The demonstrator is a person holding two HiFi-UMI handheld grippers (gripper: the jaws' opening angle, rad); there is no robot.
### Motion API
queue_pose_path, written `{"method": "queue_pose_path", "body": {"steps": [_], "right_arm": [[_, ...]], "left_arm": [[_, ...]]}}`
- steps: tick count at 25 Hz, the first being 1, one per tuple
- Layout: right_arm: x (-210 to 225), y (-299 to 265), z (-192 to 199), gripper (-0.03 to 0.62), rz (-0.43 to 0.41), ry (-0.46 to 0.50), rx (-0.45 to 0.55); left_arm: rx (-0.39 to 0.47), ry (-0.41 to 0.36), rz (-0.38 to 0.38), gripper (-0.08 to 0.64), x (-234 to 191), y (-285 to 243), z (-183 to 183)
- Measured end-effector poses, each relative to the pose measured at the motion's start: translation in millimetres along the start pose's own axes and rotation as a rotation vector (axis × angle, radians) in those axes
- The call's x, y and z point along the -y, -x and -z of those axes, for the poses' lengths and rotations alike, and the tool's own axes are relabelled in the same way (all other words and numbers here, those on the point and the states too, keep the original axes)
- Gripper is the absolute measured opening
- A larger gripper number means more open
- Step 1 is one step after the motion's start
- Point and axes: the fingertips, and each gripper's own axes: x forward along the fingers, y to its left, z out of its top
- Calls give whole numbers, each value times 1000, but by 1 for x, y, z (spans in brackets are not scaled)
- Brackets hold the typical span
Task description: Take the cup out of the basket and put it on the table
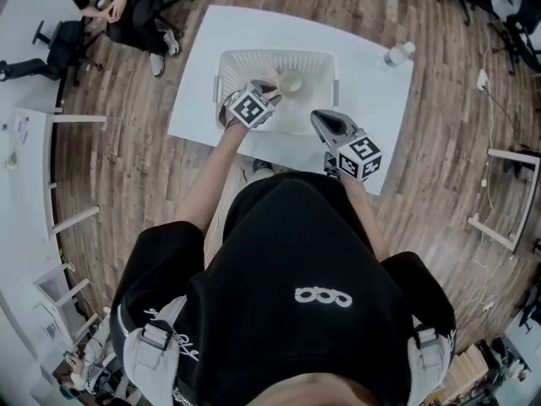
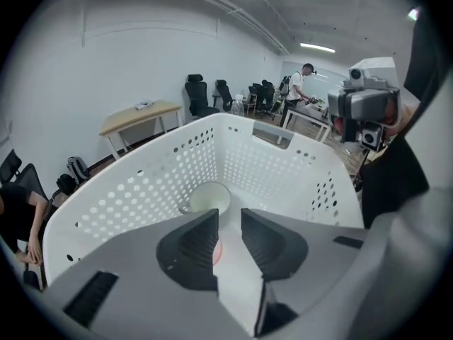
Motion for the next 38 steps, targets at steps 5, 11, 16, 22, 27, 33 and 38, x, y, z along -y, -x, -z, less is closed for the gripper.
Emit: {"method": "queue_pose_path", "body": {"steps": [5, 11, 16, 22, 27, 33, 38], "right_arm": [[4, -9, -1, 26, 7, -7, -8], [8, -17, 0, 26, 16, -20, -14], [13, -20, 0, 26, 29, -30, -16], [20, -19, 0, 26, 47, -40, -18], [26, -15, 2, 26, 57, -46, -18], [30, -9, 4, 26, 73, -62, -17], [44, 3, 0, 26, 103, -90, 17]], "left_arm": [[-87, -53, 21, 97, -9, -26, 14], [-175, -61, 50, 97, -15, -49, 35], [-264, -64, 68, 97, -19, -63, 53], [-339, -120, 83, 97, -16, -74, 64], [-365, -158, 68, 87, -15, -85, 67], [-375, -204, 47, 61, -16, -87, 69], [-377, -212, 47, 54, -17, -86, 69]]}}
